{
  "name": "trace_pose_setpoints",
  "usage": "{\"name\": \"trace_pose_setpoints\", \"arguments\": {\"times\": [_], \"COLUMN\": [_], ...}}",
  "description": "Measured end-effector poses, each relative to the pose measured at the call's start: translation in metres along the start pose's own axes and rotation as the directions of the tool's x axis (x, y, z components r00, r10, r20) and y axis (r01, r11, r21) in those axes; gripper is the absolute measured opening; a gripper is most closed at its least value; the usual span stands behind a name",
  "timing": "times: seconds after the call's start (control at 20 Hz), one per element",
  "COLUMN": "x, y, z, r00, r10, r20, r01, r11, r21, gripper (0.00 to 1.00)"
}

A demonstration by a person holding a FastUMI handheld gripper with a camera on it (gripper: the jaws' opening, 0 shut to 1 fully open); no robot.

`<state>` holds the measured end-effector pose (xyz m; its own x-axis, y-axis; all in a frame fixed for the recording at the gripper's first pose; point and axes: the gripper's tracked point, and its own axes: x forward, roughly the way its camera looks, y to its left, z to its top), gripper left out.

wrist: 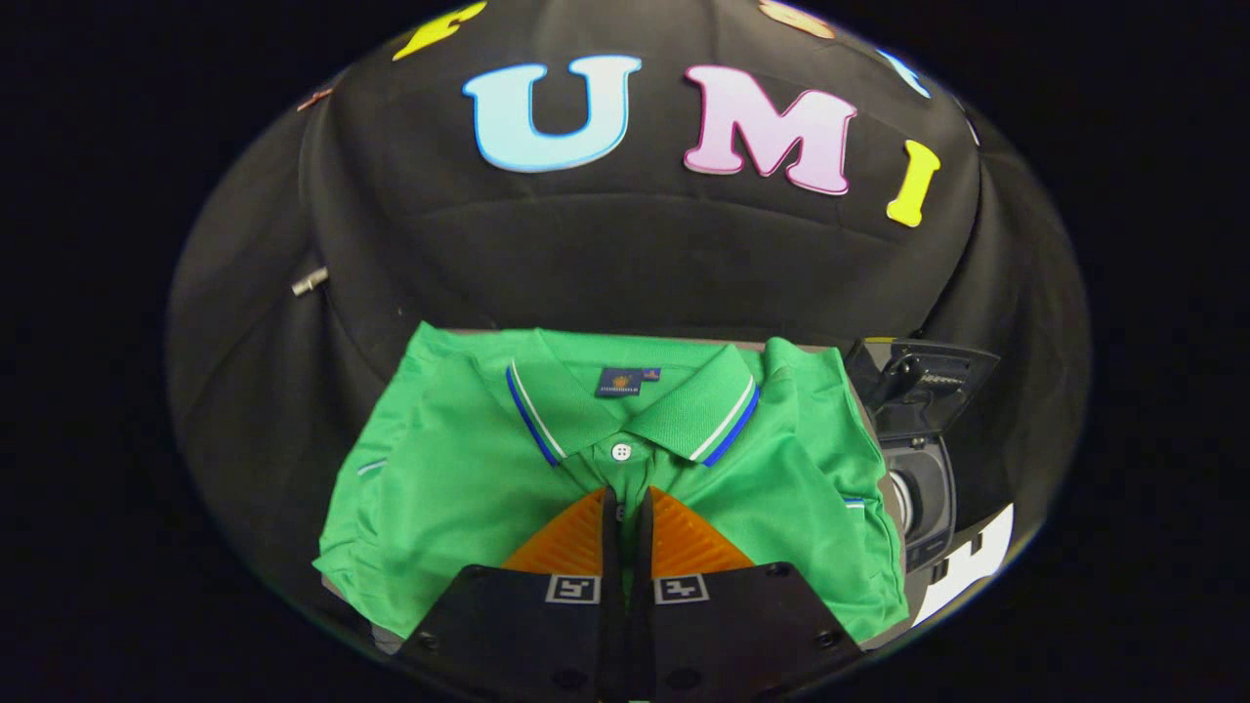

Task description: Put the clothes into the washing machine and then close the washing machine lid.

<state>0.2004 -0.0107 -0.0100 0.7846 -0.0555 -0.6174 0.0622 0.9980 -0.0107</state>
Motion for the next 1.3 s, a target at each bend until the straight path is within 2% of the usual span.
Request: {"name": "trace_pose_setpoints", "arguments": {"times": [0.1,0.25,0.5,0.75,1.1,1.3], "x": [-0.013,-0.030,-0.058,-0.083,-0.123,-0.133], "y": [0.001,-0.005,-0.011,-0.025,-0.071,-0.104], "z": [0.010,0.013,0.023,0.037,0.061,0.064], "r00": [0.998,0.994,0.985,0.966,0.936,0.934], "r10": [0.026,0.045,0.047,0.047,0.066,0.088], "r20": [0.058,0.100,0.166,0.253,0.345,0.346], "r01": [-0.029,-0.052,-0.041,-0.023,-0.022,-0.033], "r11": [0.998,0.996,0.998,0.995,0.991,0.986], "r21": [0.056,0.070,-0.038,-0.098,-0.132,-0.164], "gripper": [0.06,0.05,0.05,0.05,0.05,0.05]}}
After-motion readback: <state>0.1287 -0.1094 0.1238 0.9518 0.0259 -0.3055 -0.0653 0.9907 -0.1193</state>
